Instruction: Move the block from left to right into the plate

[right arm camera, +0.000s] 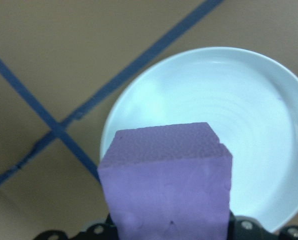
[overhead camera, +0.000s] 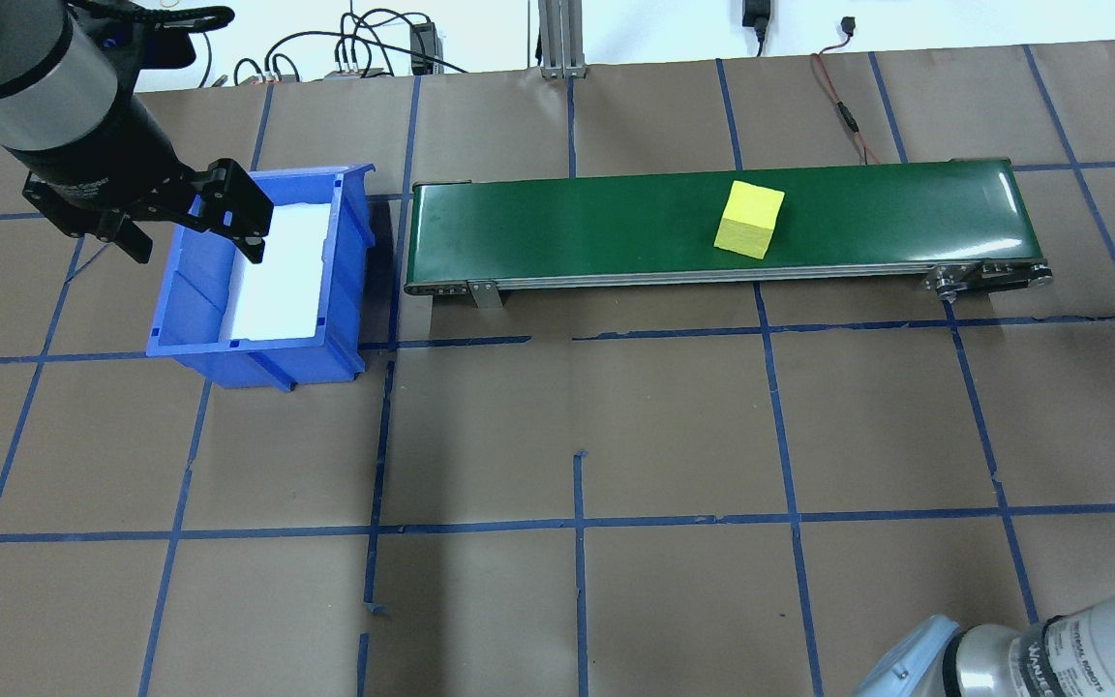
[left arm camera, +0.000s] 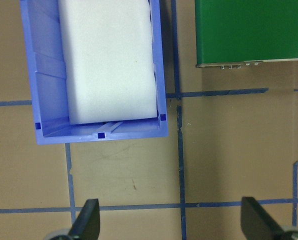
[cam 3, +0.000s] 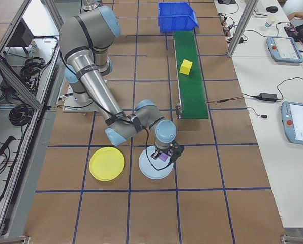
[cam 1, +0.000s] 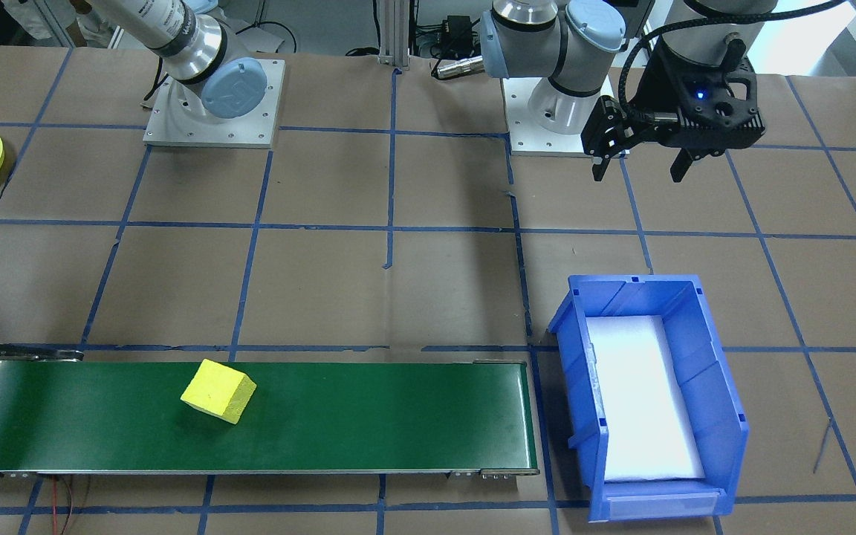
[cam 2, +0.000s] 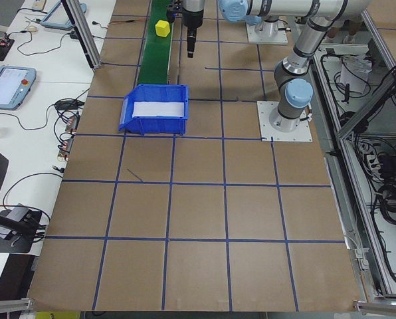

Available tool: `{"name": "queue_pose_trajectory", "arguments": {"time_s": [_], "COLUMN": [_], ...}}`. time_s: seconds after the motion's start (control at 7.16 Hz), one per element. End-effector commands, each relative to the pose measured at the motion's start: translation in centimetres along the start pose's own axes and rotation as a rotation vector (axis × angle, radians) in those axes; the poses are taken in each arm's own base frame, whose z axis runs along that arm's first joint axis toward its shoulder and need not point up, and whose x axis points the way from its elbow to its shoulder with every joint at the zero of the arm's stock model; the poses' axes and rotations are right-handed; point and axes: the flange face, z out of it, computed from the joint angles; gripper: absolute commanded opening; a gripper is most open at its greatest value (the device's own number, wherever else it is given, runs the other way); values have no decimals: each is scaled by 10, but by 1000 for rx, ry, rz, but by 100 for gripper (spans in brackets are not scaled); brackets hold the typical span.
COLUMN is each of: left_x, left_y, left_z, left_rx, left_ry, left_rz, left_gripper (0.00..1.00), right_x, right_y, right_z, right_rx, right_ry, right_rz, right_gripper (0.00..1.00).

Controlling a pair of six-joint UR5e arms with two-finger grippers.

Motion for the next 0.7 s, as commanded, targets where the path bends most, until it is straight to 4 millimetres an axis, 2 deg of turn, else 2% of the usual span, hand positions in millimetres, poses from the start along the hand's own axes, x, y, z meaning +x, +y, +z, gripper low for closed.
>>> {"name": "queue_pose_trajectory", "arguments": {"time_s": [0.0, 0.14, 0.28, 0.42, 0.56], "left_x": [0, 0, 0, 0, -1], "left_y": [0, 0, 0, 0, 0], "left_z": [2, 2, 2, 2, 2], "left_rx": [2, 0, 0, 0, 0], "left_ry": [0, -1, -2, -2, -2], "left_rz": [-2, -2, 0, -2, -3], "left_gripper": [100, 100, 100, 100, 100], "right_x": [51, 49, 38, 14, -50], "right_y": [18, 13, 9, 7, 7], "right_z": [11, 6, -3, -19, -47], "right_rx": [-34, 30, 75, 108, 149], "right_ry": [35, 33, -18, -23, -17], "right_rz": [-1, -1, -16, -44, -129], "right_gripper": [79, 90, 99, 99, 100]}}
